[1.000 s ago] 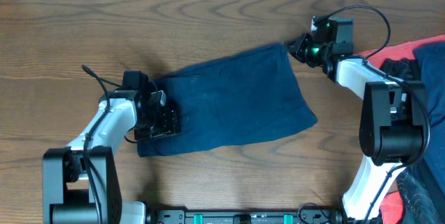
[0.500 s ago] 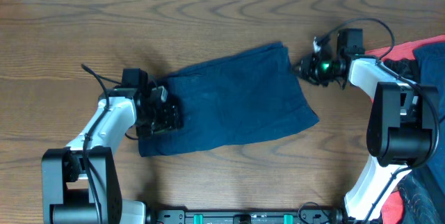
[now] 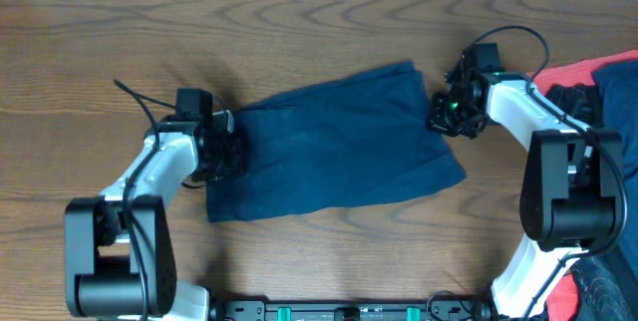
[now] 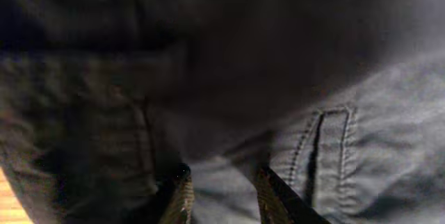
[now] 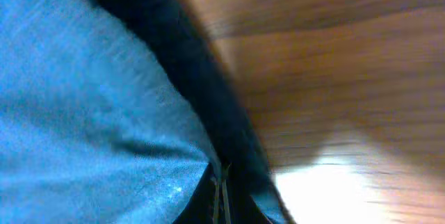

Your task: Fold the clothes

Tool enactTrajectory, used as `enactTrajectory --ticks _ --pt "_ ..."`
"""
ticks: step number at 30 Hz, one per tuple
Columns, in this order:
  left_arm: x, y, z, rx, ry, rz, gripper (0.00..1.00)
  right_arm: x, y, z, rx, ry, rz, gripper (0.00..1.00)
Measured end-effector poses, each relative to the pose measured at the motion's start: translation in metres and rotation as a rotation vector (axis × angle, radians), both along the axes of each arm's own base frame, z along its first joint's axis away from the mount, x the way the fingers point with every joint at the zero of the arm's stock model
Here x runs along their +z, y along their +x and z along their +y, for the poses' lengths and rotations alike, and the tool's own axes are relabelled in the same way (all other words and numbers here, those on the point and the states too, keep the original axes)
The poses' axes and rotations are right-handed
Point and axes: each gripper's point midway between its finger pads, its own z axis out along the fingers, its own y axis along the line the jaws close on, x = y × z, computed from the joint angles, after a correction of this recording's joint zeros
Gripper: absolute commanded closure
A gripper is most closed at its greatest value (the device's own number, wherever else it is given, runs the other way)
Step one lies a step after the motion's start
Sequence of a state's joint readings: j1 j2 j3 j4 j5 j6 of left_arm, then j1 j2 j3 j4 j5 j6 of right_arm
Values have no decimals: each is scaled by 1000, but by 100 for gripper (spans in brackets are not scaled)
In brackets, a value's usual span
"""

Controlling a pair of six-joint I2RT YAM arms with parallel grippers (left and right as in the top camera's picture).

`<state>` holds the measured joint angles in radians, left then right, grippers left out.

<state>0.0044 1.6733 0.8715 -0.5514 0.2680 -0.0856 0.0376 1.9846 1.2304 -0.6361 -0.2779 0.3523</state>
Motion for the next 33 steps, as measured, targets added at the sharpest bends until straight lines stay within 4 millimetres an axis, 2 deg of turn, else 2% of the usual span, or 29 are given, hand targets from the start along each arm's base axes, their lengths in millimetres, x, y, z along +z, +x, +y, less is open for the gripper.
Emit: enactTrajectory --ticks 1,2,3,5,7,9,12,15,17,19,21,25,28,30,33 --pt "0 1 2 -1 14 -2 67 0 0 -4 -13 -2 2 91" --pt "0 2 3 -1 21 -3 67 0 0 -6 -21 -3 4 80" --pt "-1 2 3 -3 26 -2 66 1 0 -8 -24 2 3 76" --pt "0 1 4 -4 35 1 64 3 1 -20 -22 -15 -7 73" --pt "2 -1 5 -5 43 17 57 5 -1 -35 -41 -11 1 71" --pt "7 -4 5 -6 41 43 53 7 -6 -48 -59 -11 10 73" --pt "26 2 0 -9 7 30 49 19 -8 -49 -43 27 -19 87" --pt "59 17 -15 -21 -78 -64 50 55 -3 -25 36 130 -115 97" --pt "78 19 -27 -37 -147 -106 55 77 -5 -3 97 184 -163 99" --pt "88 17 -40 -59 -202 -122 60 94 -12 27 179 234 -187 99" --pt "91 13 -54 -90 -240 -115 66 98 -22 59 264 270 -180 99" --pt "76 -5 -86 -177 -288 -62 69 86 -56 130 456 301 -110 99" --pt "54 -24 -101 -225 -303 -5 69 64 -85 169 552 294 -24 99" --pt "36 -37 -107 -237 -307 33 69 46 -101 184 588 285 37 99" --pt "15 -48 -107 -232 -303 77 71 19 -120 193 608 254 126 99"
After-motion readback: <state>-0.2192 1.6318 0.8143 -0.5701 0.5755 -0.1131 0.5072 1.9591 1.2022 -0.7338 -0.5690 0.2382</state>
